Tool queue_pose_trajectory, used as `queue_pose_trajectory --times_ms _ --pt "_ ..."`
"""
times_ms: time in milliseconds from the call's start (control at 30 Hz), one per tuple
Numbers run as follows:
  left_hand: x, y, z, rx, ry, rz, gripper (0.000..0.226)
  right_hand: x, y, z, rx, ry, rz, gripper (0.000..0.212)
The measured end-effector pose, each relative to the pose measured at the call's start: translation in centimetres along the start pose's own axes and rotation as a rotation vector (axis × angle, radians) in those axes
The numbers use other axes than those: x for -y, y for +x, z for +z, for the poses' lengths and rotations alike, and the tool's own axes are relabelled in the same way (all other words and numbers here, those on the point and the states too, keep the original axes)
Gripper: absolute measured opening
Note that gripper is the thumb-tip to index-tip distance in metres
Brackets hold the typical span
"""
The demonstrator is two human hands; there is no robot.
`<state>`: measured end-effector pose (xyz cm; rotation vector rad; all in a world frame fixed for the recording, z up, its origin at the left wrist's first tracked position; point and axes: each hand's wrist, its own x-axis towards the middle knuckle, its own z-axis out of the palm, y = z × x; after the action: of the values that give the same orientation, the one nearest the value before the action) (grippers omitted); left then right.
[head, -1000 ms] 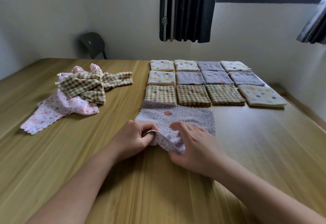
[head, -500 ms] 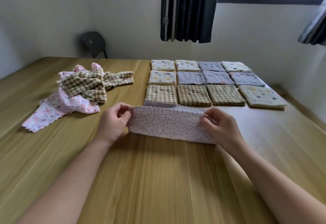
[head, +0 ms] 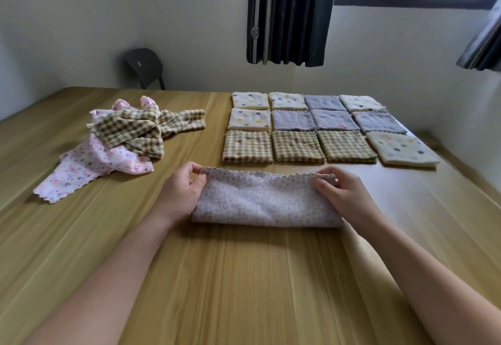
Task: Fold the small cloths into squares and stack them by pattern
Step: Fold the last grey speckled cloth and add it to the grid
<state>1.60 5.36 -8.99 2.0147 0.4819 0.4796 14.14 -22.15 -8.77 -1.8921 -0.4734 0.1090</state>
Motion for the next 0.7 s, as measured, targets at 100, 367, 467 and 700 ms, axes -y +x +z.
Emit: queue_pose_trajectory --times_ms 100,367,467,700 --pt "-0.2 -0.4 0.5 -0.080 0.122 0.026 0.011 -0.3 0.2 0.0 0.063 0.147 0.120 0.015" --pt "-0.6 1.6 2.0 -0.214 0.435 0.126 0.009 0.5 1.1 1.0 -0.135 -0.387 -0.018 0.019" --pt "-0.7 2.4 2.7 -0.224 0.588 0.119 0.011 0.8 1.1 1.6 -0.169 -0.550 -0.059 0.013" --pt "-0.9 3.0 4.1 -0.243 0.841 0.132 0.015 0.0 1.6 1.4 -0.210 -0.768 -0.098 0.014"
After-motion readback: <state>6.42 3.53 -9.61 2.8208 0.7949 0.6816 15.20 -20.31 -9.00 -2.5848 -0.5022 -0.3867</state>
